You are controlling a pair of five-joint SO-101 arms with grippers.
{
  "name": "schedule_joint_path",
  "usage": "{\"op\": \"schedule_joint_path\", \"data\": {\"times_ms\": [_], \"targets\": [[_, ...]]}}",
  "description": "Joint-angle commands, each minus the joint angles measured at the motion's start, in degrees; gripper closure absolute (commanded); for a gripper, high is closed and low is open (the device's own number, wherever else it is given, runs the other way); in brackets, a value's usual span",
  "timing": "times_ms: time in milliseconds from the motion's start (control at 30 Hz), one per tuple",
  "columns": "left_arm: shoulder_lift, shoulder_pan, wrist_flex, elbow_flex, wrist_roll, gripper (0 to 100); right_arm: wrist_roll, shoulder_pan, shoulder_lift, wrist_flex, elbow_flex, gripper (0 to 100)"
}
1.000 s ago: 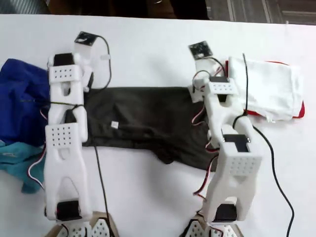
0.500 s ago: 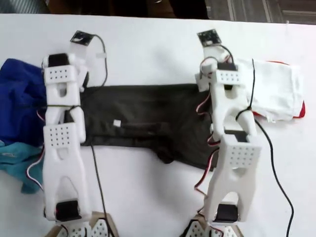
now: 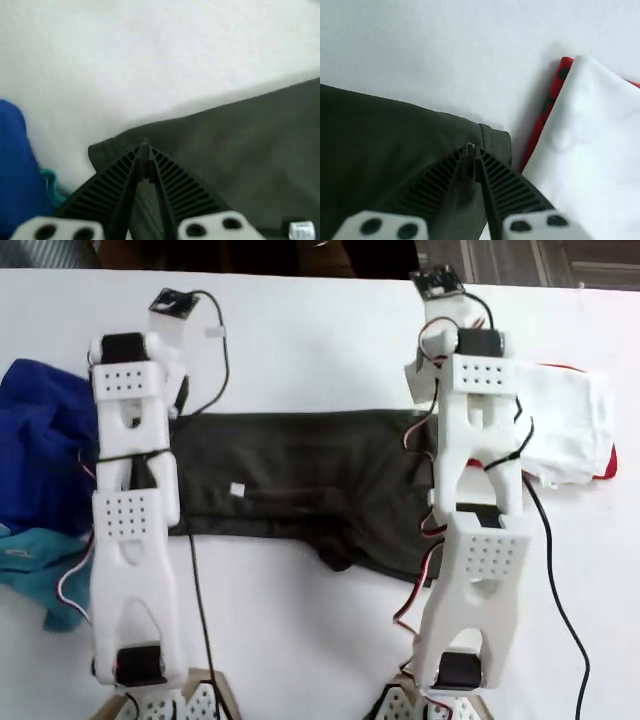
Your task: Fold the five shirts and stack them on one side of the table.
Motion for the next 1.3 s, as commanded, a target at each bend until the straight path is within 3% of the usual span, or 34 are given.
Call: {"op": "schedule_joint_path", "data": {"times_ms": [0, 200, 367, 600, 867, 1267], "targets": [[-11.69, 0.62, 1.14, 9.19, 1.23, 97, -0.44, 0.57, -0.57, 7.08, -9.76, 97.9], [-27.52, 0.35, 0.97, 26.59, 4.92, 97, -0.44, -0.48, -0.57, 17.19, -19.6, 97.9], [-33.93, 0.62, -4.13, 39.69, 5.01, 97, -0.44, 1.1, -5.23, 17.19, -17.05, 97.9], [-34.55, 1.85, -14.15, 57.36, 5.19, 97, -0.35, 1.27, -27.74, 17.1, 8.26, 97.9], [-34.46, 4.4, -15.38, 60.09, 8.88, 97, 0.09, 1.63, -47.87, 16.48, 36.57, 97.9], [-34.55, 4.48, -15.47, 67.3, 11.43, 97, -0.35, 1.36, -59.56, 14.64, 51.43, 97.9]]}}
